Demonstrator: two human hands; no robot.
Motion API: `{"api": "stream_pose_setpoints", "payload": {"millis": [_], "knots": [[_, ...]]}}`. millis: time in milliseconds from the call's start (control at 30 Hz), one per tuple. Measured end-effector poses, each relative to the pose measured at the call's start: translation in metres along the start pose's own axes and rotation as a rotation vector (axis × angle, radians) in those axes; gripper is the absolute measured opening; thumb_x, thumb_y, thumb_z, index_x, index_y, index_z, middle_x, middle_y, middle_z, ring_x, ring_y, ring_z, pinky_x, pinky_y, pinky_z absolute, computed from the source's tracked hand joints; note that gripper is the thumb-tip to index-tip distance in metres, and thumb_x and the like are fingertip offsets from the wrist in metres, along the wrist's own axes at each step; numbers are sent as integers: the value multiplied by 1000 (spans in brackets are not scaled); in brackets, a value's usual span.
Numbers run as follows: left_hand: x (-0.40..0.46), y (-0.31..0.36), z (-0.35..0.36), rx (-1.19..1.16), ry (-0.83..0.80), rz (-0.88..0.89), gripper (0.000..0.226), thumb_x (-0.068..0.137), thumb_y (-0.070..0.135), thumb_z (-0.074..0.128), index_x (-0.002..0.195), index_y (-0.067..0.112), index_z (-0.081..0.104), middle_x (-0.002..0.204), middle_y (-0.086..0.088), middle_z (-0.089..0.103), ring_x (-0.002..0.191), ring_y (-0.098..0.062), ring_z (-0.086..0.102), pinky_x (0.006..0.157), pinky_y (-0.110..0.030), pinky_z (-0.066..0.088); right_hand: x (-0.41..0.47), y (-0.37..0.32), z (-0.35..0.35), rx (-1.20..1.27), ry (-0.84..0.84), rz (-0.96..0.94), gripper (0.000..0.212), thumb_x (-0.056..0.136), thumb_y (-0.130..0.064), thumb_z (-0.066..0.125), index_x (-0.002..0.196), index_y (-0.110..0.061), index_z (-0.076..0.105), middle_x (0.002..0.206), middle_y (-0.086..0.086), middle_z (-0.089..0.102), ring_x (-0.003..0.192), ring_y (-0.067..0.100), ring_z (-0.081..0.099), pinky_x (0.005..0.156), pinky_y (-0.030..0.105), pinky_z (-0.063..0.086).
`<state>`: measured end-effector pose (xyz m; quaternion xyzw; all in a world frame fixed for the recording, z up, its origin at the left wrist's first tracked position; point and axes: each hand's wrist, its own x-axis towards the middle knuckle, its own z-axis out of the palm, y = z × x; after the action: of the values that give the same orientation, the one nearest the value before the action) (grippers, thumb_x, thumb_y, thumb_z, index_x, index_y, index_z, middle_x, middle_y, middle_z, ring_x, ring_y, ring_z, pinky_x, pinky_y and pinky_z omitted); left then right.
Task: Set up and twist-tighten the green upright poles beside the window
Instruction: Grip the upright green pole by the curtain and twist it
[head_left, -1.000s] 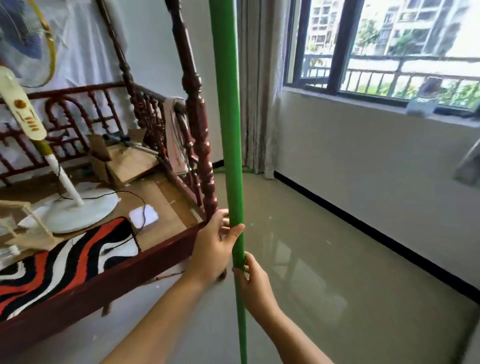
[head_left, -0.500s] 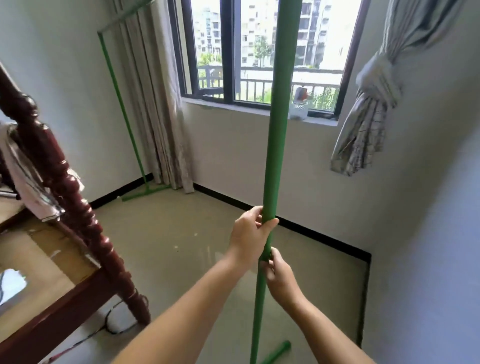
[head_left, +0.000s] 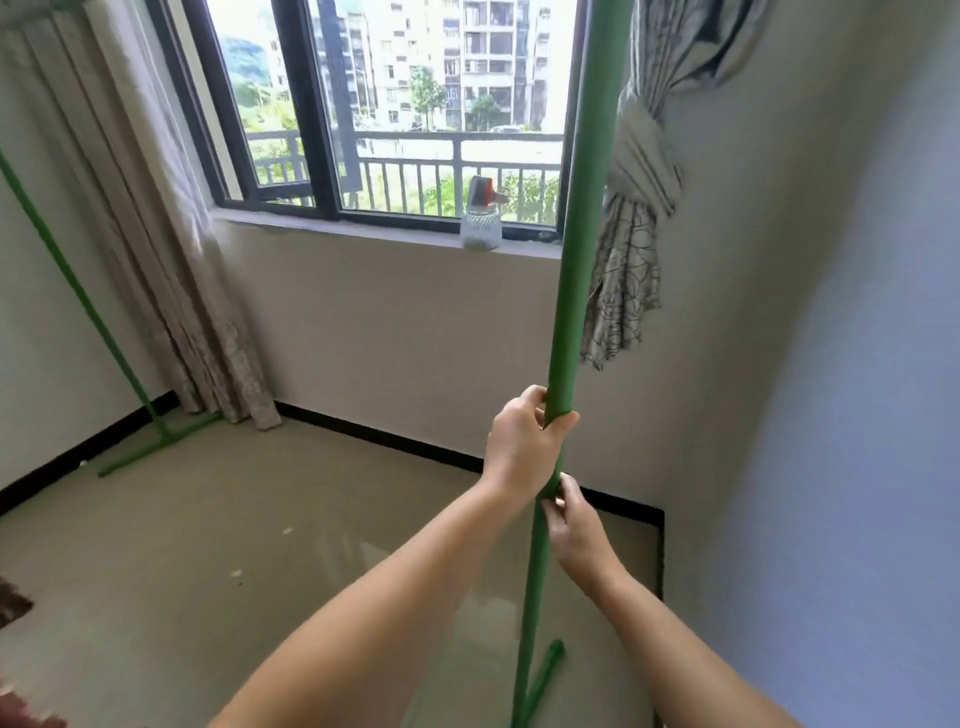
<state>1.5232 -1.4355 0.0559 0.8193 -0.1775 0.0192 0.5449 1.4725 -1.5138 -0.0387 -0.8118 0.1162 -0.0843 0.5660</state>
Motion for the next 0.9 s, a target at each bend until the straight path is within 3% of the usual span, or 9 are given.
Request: {"api": "stream_pose_setpoints", "payload": {"millis": [167,267,333,433,533,667,767,900], "knots": [[85,1,54,-12,-96,60,20,80,35,61,92,19,58,87,-8,65,79,-23,62,77,-42,53,77,21,-39,-3,149,0,21,92,-9,44,99,-28,49,95,10,65,90,25,60,72,19,46],[141,3,87,-24,-165,82,19,81,35,61,91,20,57,92,-7,64,82,-24,61,77,-39,51,129,33,-62,-41,270,16,21,92,-6,45,110,-15,52,96,6,63,88,21,59,70,5,41],[176,7,112,-23,-206,99,18,81,34,61,88,20,55,92,-7,64,82,-25,61,75,-39,50,162,37,-81,-40,338,64,22,92,-8,45,113,-10,52,96,4,63,88,18,58,68,3,39],[220,13,152,-21,-254,115,18,81,34,60,86,18,53,91,-5,64,81,-25,60,73,-39,49,204,41,-116,-49,373,136,13,92,-16,48,103,-18,53,89,0,62,85,19,59,65,9,41],[256,22,189,-14,-274,141,19,82,32,60,87,16,52,89,-4,63,79,-24,58,68,-35,44,244,49,-156,-78,398,151,14,91,-19,51,104,-17,56,89,1,63,85,21,60,77,29,47],[305,33,233,-3,-260,138,22,81,32,61,91,15,53,90,-5,64,80,-26,60,72,-39,50,295,67,-199,-112,383,179,16,91,-22,50,105,-16,55,90,5,63,81,20,57,67,21,45],[344,39,260,24,-241,126,23,79,31,62,89,13,53,88,-6,65,80,-29,61,74,-45,52,338,75,-226,-71,351,164,14,91,-19,51,104,-14,54,92,2,60,87,20,57,73,26,43],[396,40,285,50,-211,104,23,79,30,63,88,11,53,87,-7,66,82,-30,60,76,-43,51,392,80,-254,-163,295,152,22,91,-20,52,108,-5,55,99,11,64,90,24,60,77,29,46]]}}
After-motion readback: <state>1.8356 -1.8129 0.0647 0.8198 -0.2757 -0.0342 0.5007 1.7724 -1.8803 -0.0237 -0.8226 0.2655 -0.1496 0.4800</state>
